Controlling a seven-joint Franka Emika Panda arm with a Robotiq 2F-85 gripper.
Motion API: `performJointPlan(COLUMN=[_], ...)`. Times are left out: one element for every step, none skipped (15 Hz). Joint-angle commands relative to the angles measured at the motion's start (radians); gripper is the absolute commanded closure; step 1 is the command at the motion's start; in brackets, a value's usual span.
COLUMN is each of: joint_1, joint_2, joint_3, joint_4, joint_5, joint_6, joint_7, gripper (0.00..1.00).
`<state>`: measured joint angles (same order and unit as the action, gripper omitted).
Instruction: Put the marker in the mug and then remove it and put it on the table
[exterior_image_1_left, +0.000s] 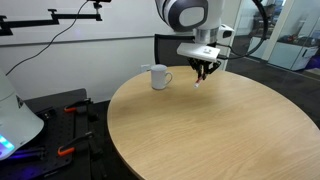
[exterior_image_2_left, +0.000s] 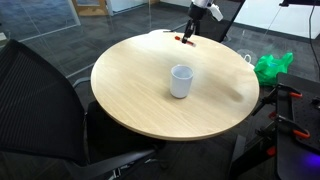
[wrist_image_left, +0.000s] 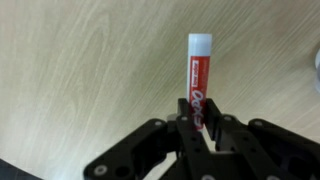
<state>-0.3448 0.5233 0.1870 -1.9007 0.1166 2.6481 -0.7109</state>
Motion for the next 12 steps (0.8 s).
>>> performJointPlan(joint_1=[-0.107,-0.133,-0.156,-0.176,-0.188,-0.202,-0.209,-0.211,-0.212,-0.210,-0.208,-0.208], joint_2=[0.053,0.065,0.074,0.083,0.087,0.092,0.093,0.093,0.091,0.087,0.083,0.081], joint_3=[0.150,0.191,0.224,0.253,0.272,0.290,0.302,0.308,0.314,0.316,0.319,0.326], joint_4=[0.037,0.044,0.050,0.060,0.067,0.075,0.080,0.084,0.086,0.088,0.090,0.093], joint_5=[0.193,0.243,0.287,0.329,0.363,0.397,0.425,0.448,0.469,0.487,0.509,0.537], joint_6=[0.069,0.082,0.087,0.079,0.067,0.055,0.044,0.036,0.024,0.011,-0.004,-0.019], joint_7=[-0.240,-0.318,-0.386,-0.451,-0.505,-0.562,-0.607,-0.651,-0.693,-0.735,-0.778,-0.832], gripper=[0.95,0.95,0.95,0.95,0.95,0.95,0.95,0.95,0.95,0.95,0.95,0.95])
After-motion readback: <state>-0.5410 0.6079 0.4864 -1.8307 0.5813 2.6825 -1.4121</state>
